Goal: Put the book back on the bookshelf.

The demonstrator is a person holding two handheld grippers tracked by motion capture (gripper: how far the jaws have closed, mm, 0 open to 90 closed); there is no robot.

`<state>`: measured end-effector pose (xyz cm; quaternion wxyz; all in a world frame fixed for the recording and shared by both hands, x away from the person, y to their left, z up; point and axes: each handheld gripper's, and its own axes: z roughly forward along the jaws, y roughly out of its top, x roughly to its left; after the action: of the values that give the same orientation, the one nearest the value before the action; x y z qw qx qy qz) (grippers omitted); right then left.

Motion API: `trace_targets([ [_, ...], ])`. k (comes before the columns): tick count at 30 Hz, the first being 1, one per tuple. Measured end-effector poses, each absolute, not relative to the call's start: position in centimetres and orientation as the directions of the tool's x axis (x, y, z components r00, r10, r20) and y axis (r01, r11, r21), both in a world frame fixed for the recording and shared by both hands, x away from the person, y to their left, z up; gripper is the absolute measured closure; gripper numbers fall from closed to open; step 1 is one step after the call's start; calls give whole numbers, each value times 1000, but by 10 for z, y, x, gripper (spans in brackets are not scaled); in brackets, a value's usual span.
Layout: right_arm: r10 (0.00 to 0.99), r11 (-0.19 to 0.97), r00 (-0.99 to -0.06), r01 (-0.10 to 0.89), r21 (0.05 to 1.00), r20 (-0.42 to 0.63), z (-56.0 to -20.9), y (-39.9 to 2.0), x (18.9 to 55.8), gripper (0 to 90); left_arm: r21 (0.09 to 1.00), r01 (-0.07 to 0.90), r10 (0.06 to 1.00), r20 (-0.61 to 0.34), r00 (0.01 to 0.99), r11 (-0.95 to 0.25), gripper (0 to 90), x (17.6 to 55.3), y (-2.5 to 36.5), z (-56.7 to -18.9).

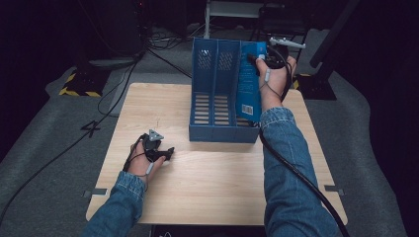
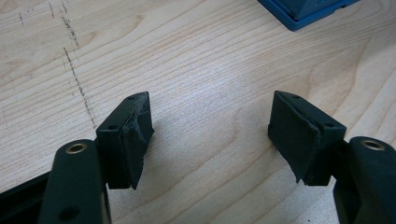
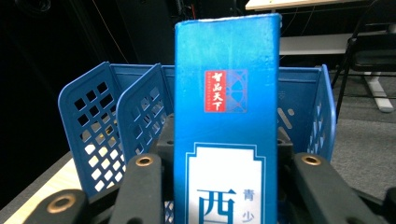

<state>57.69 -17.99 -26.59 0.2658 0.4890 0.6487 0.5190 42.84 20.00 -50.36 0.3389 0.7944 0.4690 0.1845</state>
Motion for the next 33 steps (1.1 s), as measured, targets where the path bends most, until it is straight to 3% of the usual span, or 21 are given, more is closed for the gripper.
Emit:
trace_targets([
  [8, 910, -50, -389, 235, 971, 141, -252, -183, 564, 611, 711, 620, 870, -25, 492, -330, 308, 428, 200, -504],
  [17, 906, -29, -404, 232, 972, 123, -266, -177, 571, 606, 712, 619, 870, -24, 493, -331, 309, 428, 200, -504],
  [22, 916, 54, -399, 229, 972, 43, -279, -172, 568, 597, 712, 618, 870, -22, 493, -332, 309, 428, 200, -504],
  [30, 929, 94, -369, 317, 944, 32, -316, -167, 576, 584, 713, 619, 870, -24, 492, -330, 308, 428, 200, -504],
  [33, 928, 47, -365, 303, 952, 70, -329, -169, 574, 582, 713, 619, 870, -25, 492, -329, 308, 428, 200, -504],
])
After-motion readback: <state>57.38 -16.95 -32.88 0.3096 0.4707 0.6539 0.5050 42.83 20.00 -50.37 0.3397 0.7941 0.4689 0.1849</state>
